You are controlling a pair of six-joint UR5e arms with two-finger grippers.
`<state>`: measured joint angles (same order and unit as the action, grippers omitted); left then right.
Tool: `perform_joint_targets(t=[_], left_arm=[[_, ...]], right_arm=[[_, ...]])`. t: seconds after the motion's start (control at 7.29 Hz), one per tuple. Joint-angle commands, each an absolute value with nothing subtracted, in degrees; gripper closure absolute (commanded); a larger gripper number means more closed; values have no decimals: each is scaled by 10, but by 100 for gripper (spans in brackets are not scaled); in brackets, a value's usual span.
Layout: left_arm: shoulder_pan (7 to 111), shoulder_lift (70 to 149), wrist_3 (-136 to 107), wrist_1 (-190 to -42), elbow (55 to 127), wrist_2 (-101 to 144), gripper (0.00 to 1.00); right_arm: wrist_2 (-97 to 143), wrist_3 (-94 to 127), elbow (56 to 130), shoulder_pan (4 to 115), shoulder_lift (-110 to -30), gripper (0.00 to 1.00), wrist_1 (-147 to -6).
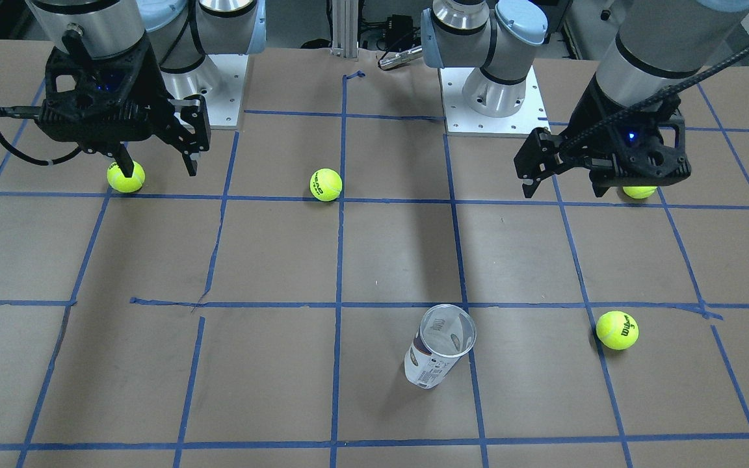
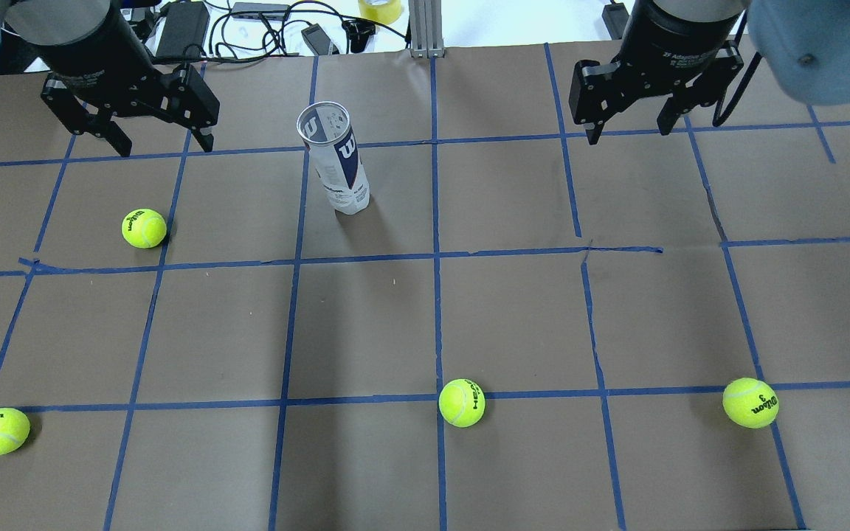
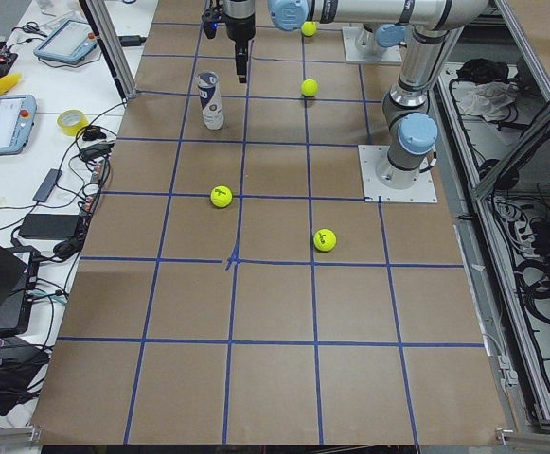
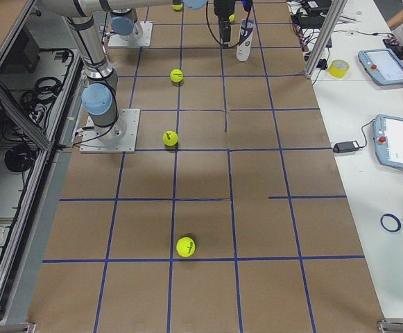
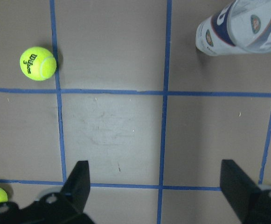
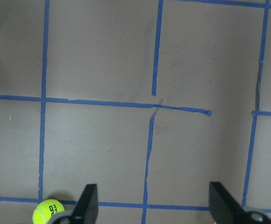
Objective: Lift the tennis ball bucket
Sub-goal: 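Open the left gripper and raise it away from the can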
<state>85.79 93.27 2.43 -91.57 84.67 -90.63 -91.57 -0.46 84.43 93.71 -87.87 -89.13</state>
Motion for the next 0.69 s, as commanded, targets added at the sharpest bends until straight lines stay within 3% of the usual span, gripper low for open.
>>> perform_joint_targets(t=[0.0, 0.27, 0.55], left_arm=[[854, 916, 47, -909, 868, -897, 0], [855, 913, 45, -910, 871, -898, 0], [855, 913, 42, -911, 872, -898, 0]], right_arm=[[-913, -4, 843, 918, -877, 0, -871], [-918, -4, 843, 913, -878, 6, -894], [-913, -4, 843, 913, -883, 54, -897]])
